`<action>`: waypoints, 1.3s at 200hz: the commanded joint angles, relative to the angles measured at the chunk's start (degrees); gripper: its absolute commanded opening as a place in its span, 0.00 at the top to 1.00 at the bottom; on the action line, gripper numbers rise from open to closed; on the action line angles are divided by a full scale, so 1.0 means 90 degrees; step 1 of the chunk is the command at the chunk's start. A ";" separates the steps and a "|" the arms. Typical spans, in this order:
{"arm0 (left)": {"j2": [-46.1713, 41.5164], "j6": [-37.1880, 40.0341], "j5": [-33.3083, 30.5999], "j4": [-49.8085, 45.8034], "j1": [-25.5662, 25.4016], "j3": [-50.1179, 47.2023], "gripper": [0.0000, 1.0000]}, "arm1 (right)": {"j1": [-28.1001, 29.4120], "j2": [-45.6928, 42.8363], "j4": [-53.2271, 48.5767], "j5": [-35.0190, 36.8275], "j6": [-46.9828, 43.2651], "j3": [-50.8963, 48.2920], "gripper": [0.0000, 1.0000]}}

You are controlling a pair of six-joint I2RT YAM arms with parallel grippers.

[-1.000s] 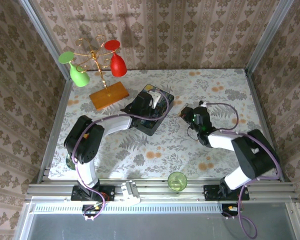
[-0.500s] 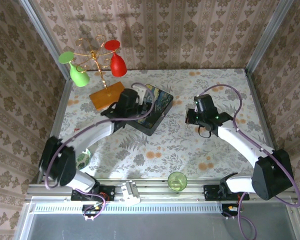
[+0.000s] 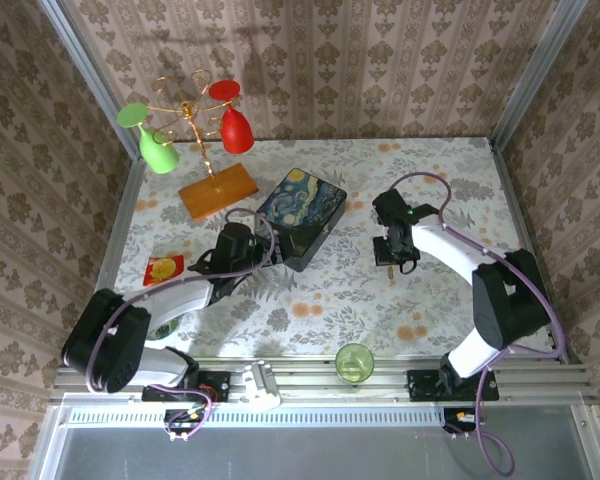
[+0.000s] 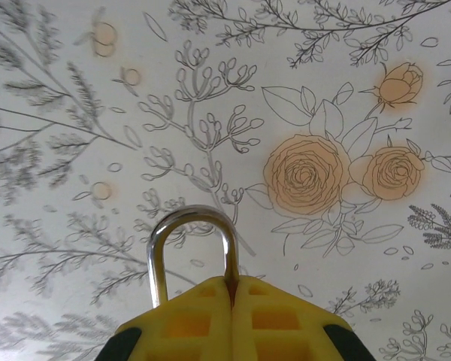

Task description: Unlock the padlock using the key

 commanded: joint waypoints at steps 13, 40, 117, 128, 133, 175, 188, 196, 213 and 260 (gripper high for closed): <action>0.0527 -0.0435 -0.0060 0.1103 0.0237 0.0063 0.00 | -0.0021 0.0359 -0.0094 0.0263 -0.0260 0.0225 1.00; 0.0831 -0.0164 -0.0209 0.0906 0.0396 0.0400 0.00 | -0.0036 0.0737 -0.0253 0.0637 -0.0333 0.0418 1.00; 0.2623 0.0320 0.0465 0.0958 0.1056 0.1891 0.00 | -0.0201 0.1473 -0.0082 0.0641 -0.0455 0.0757 1.00; 0.2716 0.0471 0.0312 0.0761 0.1056 0.2135 0.00 | -0.0204 0.1519 -0.0087 0.0610 -0.0455 0.0806 1.00; 0.2749 0.0548 0.0269 0.0730 0.1056 0.2219 0.00 | -0.0211 0.1559 -0.0109 0.0610 -0.0466 0.0842 1.00; 0.3035 0.1224 0.0036 0.0159 0.1143 0.3127 0.00 | -0.0269 0.1710 -0.0039 0.0562 -0.0446 0.0780 1.00; 0.3015 0.1354 0.0075 -0.0160 0.1164 0.3360 0.00 | -0.0286 0.1670 0.0032 0.0544 -0.0405 0.0653 1.00; 0.2966 0.1384 0.0074 -0.0160 0.1163 0.3338 0.00 | -0.0297 0.1630 0.0045 0.0566 -0.0392 0.0594 1.00; 0.2812 0.1398 0.0019 -0.0080 0.1162 0.3194 0.00 | -0.0325 0.1503 0.0127 0.0596 -0.0316 0.0452 0.95; 0.1752 0.1833 -0.0020 -0.0708 0.1094 0.2968 0.00 | -0.0343 0.0744 0.0489 0.0544 -0.0175 0.0219 0.76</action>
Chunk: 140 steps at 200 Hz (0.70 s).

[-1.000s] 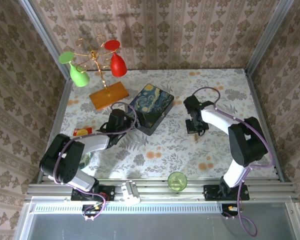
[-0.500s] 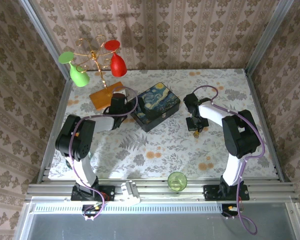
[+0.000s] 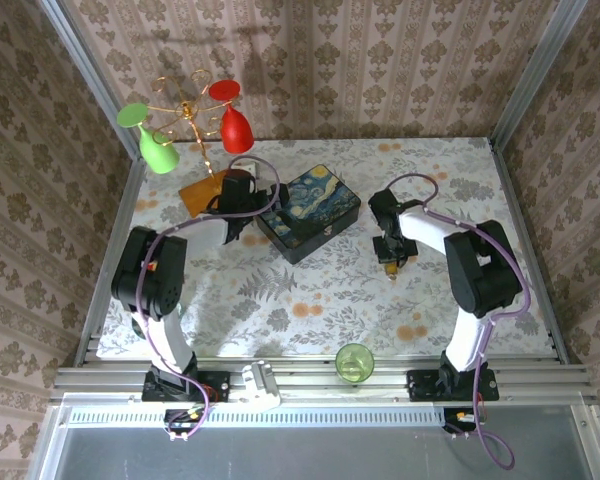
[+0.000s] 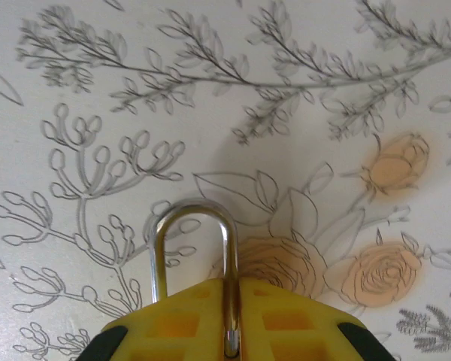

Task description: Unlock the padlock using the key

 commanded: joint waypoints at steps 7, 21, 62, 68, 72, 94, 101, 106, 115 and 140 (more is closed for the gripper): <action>-0.1115 0.0391 -0.0077 -0.0274 -0.0070 -0.0388 0.00 | -0.0050 -0.0726 0.0216 0.0039 0.0089 -0.0195 0.70; -0.1592 0.0473 -0.0051 -0.0266 -0.0153 -0.0729 0.00 | -0.0064 -0.1090 0.0357 0.0020 0.0110 -0.0274 0.62; -0.2602 0.0370 0.0166 -0.0835 -0.0198 -0.1275 0.00 | -0.0212 -0.2056 0.0968 -0.0362 0.0156 -0.0625 0.53; -0.2691 0.0243 0.0135 -0.0956 -0.0265 -0.1334 0.00 | -0.0211 -0.2163 0.1100 -0.0380 0.0186 -0.0690 0.53; -0.2776 0.0173 0.0067 -0.0996 -0.0322 -0.1396 0.00 | -0.0208 -0.2217 0.1147 -0.0381 0.0217 -0.0729 0.52; -0.3327 0.0293 -0.0804 -0.1208 -0.1052 -0.1810 0.00 | -0.0208 -0.2719 0.1547 -0.0578 0.0228 -0.1118 0.38; -0.3532 0.0440 -0.0989 -0.1219 -0.1183 -0.2001 0.00 | -0.0220 -0.2930 0.1771 -0.0619 0.0158 -0.1290 0.11; -0.3671 0.0556 -0.1062 -0.1226 -0.1196 -0.2146 0.00 | -0.0222 -0.3105 0.1909 -0.0558 0.0121 -0.1419 0.00; -0.3921 0.0857 -0.1412 -0.1355 -0.1163 -0.2375 0.00 | -0.0287 -0.3335 0.2105 -0.0310 0.0075 -0.1645 0.00; -0.4485 0.1592 -0.2046 -0.1531 -0.0627 -0.2722 0.00 | -0.0939 -0.3851 0.2633 0.0269 0.0143 -0.2073 0.00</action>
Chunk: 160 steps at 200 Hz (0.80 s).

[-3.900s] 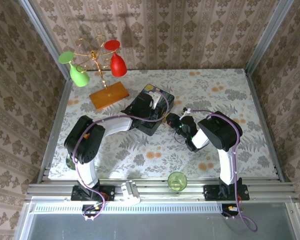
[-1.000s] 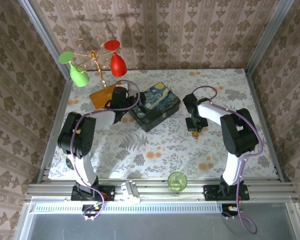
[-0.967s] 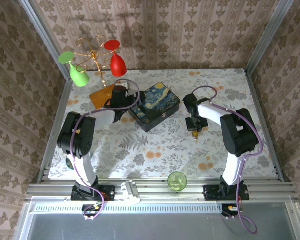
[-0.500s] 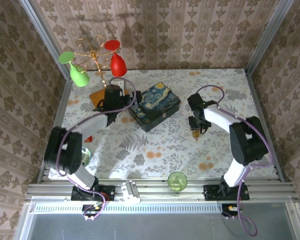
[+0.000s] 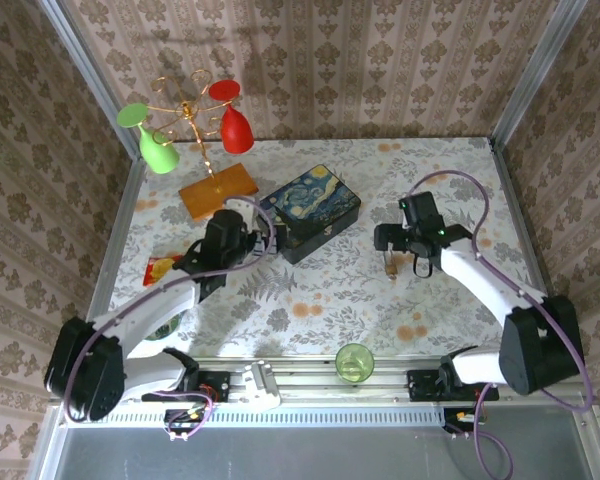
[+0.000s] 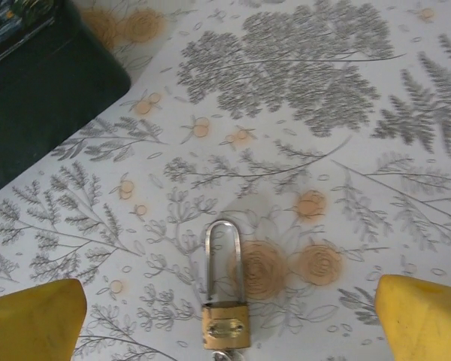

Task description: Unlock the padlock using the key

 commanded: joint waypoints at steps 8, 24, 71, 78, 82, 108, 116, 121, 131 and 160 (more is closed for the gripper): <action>-0.0506 0.0980 -0.1241 -0.0190 0.0701 -0.0295 0.00 | -0.0860 -0.0587 0.1076 0.0531 0.0028 -0.0441 0.00; -0.0385 0.1344 -0.1400 0.0191 0.1250 -0.0361 0.00 | -0.1339 -0.0553 0.1665 0.0523 -0.0006 -0.0707 0.00; 0.0679 0.2186 -0.1961 0.1887 0.2060 -0.0727 0.00 | -0.1587 0.0092 0.4406 0.0993 -0.1350 -0.1802 0.00; 0.0811 0.2454 -0.2018 0.2433 0.2103 -0.0863 0.00 | -0.1604 0.0205 0.5089 0.0973 -0.1488 -0.2059 0.00; 0.0906 0.2527 -0.2013 0.2624 0.2154 -0.0889 0.00 | -0.1609 0.0252 0.5389 0.0974 -0.1546 -0.2154 0.00; 0.1702 0.2547 -0.1782 0.2555 0.2680 -0.0608 0.00 | -0.1648 0.0584 0.5673 0.0909 -0.1684 -0.2169 0.00; 0.1926 0.2583 -0.1752 0.3029 0.2783 -0.0777 0.00 | -0.1627 0.0737 0.5727 0.0789 -0.1754 -0.2170 0.00; 0.2049 0.2610 -0.1701 0.3492 0.2846 -0.0924 0.00 | -0.1602 0.0687 0.5700 0.0766 -0.1783 -0.2186 0.00; 0.2216 0.2483 -0.1533 0.4055 0.2994 -0.1172 0.00 | -0.1599 0.0513 0.5975 0.0709 -0.1773 -0.2427 0.00; 0.2232 0.2332 -0.1008 0.4192 0.3239 -0.1265 0.00 | -0.1619 0.0076 0.7134 0.0185 -0.1297 -0.3187 0.00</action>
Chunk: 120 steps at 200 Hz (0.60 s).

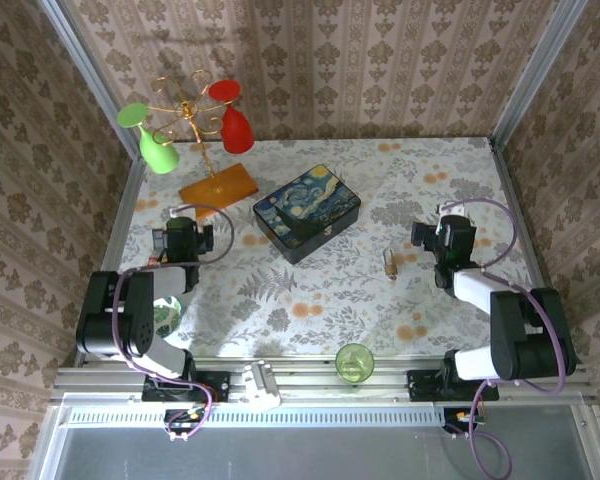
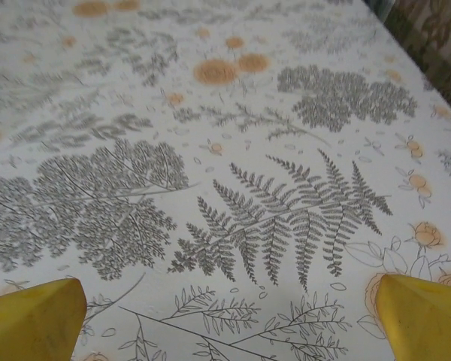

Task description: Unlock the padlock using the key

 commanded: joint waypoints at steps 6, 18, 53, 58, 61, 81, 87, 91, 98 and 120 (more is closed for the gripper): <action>-0.0069 -0.0083 0.0611 0.0779 0.0213 -0.0098 0.00 | -0.0006 -0.0151 0.1915 -0.0731 0.0205 -0.0675 0.00; -0.0087 -0.0107 0.0912 0.0982 0.0311 -0.0218 0.00 | 0.0010 0.0386 0.2532 -0.0947 0.0118 -0.0759 0.00; 0.0104 -0.0007 0.1578 0.1905 0.0396 -0.0724 0.00 | 0.0022 0.1046 0.2369 -0.0953 0.0127 -0.0384 0.00; 0.0197 0.0053 0.1496 0.2122 0.0389 -0.0708 0.00 | 0.0031 0.1106 0.2346 -0.1016 0.0086 -0.0314 0.00; 0.0279 0.0076 0.1447 0.2224 0.0392 -0.0680 0.00 | 0.0053 0.1121 0.2347 -0.1028 0.0044 -0.0301 0.00; 0.0256 0.0069 0.1515 0.2143 0.0417 -0.0657 0.00 | 0.0082 0.1097 0.2281 -0.0996 0.0021 -0.0284 0.00; 0.0211 0.0009 0.1528 0.1972 0.0419 -0.0640 0.00 | 0.0082 0.1083 0.2219 -0.0984 0.0023 -0.0280 0.00; 0.0188 -0.0006 0.1537 0.1932 0.0427 -0.0635 0.00 | 0.0090 0.1094 0.2262 -0.0975 0.0013 -0.0279 0.00; 0.0245 0.0058 0.1519 0.2087 0.0416 -0.0653 0.00 | 0.0091 0.1078 0.2270 -0.0971 0.0015 -0.0298 0.00; 0.0223 0.0050 0.1519 0.2037 0.0410 -0.0646 0.00 | 0.0111 0.1085 0.2250 -0.0950 -0.0007 -0.0282 0.00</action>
